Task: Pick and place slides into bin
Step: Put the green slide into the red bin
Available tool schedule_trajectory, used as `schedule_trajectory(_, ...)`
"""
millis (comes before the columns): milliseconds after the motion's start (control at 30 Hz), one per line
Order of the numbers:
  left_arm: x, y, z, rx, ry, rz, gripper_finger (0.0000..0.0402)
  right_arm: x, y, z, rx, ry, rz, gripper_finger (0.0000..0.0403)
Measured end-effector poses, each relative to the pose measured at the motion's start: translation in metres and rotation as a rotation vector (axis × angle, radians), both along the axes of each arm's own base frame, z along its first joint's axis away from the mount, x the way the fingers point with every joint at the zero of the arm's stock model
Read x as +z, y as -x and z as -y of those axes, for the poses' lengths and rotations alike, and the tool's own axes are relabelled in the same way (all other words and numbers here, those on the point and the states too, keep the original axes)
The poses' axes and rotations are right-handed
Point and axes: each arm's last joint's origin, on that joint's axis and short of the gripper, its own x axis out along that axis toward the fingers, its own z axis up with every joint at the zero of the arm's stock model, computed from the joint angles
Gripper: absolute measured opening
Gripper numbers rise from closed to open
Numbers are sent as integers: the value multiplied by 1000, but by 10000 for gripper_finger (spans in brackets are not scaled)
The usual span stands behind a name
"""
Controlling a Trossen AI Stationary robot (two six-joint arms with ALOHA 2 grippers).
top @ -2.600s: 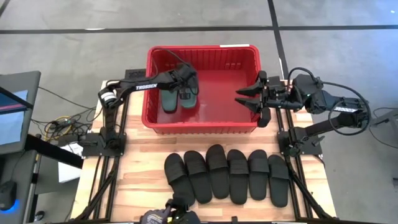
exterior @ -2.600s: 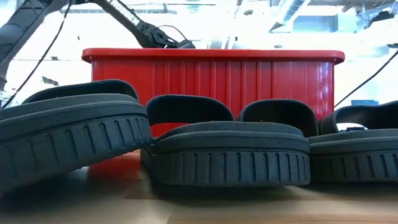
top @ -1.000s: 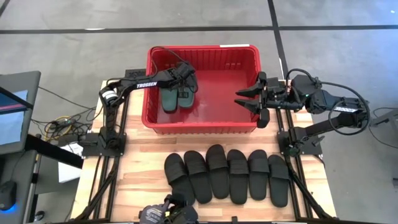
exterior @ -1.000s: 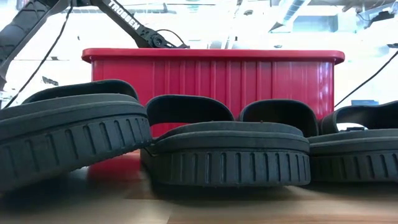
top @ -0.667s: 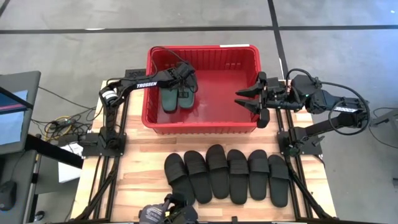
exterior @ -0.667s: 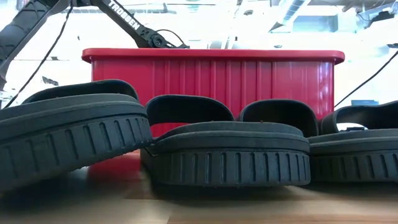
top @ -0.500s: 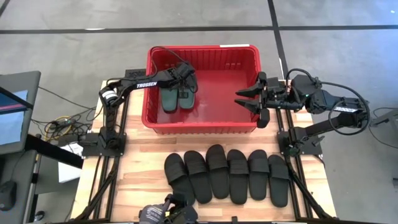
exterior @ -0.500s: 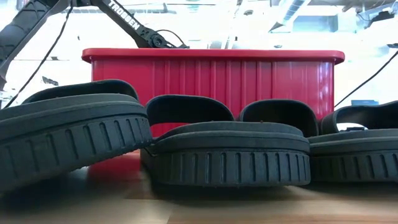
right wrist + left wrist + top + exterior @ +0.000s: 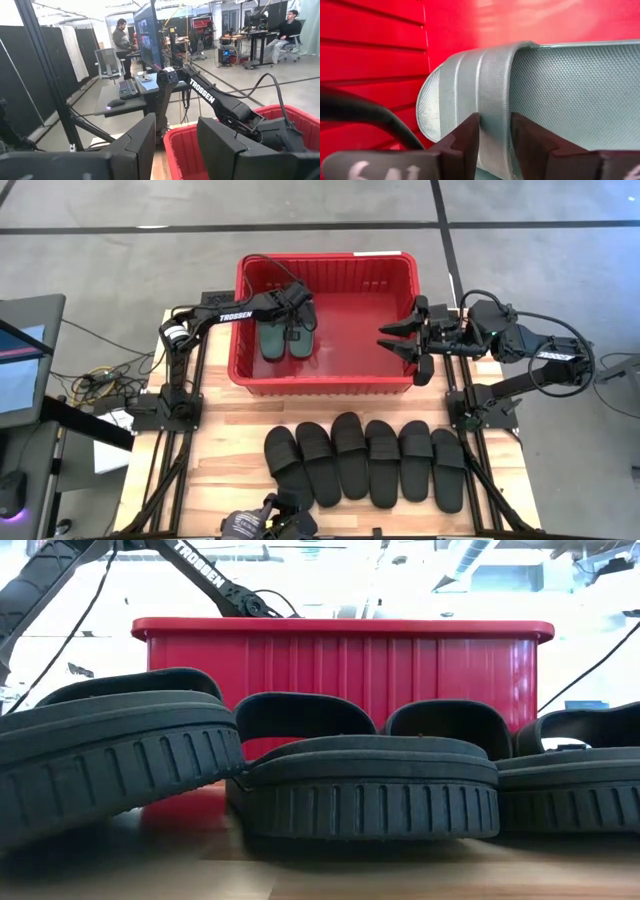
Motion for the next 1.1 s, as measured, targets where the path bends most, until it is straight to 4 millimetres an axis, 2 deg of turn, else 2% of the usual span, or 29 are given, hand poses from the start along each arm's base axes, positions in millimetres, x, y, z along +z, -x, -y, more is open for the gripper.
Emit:
schedule_trajectory(700,-1,0,1,-23,16,-13,140,-2,0,0,0,-15,-16,132)
schedule_trajectory(1100,-3,-5,15,-46,29,-54,141,-3,0,0,0,-15,-26,132)
